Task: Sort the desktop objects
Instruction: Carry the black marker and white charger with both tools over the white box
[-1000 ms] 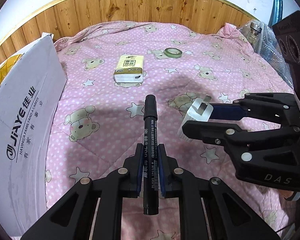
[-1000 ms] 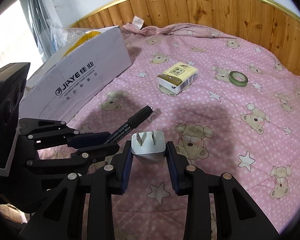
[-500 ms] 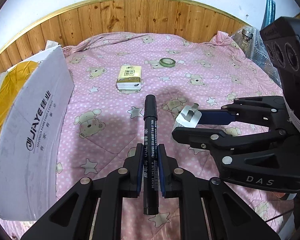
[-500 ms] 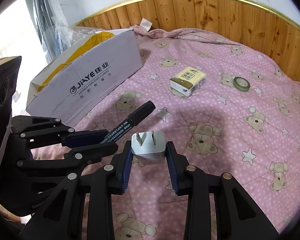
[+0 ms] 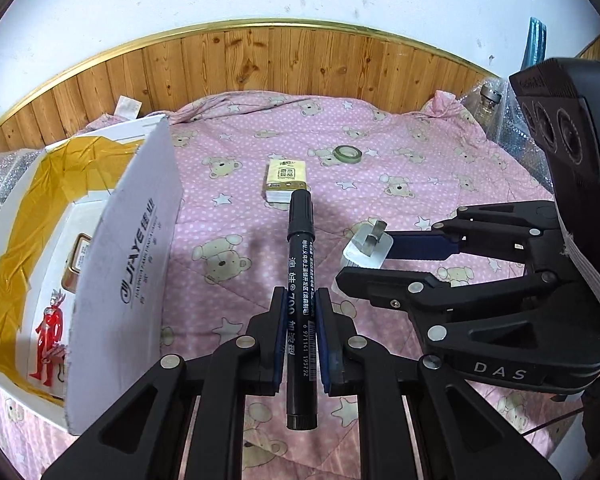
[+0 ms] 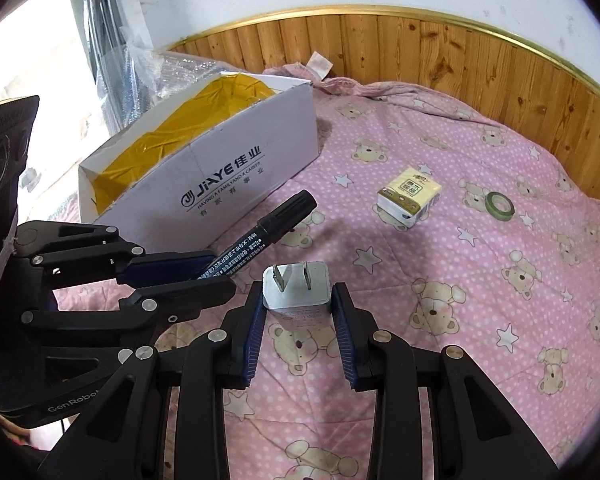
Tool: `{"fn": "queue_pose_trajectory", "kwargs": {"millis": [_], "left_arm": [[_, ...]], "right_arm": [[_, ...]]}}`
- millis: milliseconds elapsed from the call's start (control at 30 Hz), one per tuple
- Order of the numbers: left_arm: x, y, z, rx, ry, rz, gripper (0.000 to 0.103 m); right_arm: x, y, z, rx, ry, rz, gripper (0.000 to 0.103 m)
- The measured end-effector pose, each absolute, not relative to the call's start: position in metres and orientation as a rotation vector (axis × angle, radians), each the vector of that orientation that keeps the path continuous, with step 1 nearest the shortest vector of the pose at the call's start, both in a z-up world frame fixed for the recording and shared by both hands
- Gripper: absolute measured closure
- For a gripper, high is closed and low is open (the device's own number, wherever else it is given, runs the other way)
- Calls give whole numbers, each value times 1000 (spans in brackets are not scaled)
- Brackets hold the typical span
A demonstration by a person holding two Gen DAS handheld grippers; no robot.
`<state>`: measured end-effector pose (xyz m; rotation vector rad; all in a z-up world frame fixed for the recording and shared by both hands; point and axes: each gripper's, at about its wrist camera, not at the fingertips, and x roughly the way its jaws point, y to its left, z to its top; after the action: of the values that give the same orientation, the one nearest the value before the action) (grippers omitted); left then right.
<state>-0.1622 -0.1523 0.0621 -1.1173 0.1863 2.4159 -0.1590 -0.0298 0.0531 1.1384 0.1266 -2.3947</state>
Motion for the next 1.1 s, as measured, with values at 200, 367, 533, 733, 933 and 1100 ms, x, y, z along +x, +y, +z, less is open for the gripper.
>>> {"fn": "queue_pose_trajectory", "kwargs": {"millis": [200, 367, 533, 733, 933, 1100], "left_arm": [[-162, -177, 79, -1081, 155, 2445, 89], [-162, -200, 93, -1055, 138, 2475, 89], [-165, -228, 103, -1047, 94, 2501, 89], [-167, -257, 114, -1028, 70, 2540, 89], [-174, -281, 120, -1026, 45, 2571, 89], [-179, -299, 122, -1031, 23, 2596, 89]], "right_arm": [[-157, -52, 70, 1105, 159, -2399, 68], [-158, -72, 85, 1072, 177, -2402, 68], [-160, -96, 96, 1044, 199, -2390, 68], [-162, -123, 103, 1021, 226, -2368, 68], [-165, -148, 111, 992, 238, -2348, 68], [-166, -167, 116, 970, 246, -2331, 68]]}}
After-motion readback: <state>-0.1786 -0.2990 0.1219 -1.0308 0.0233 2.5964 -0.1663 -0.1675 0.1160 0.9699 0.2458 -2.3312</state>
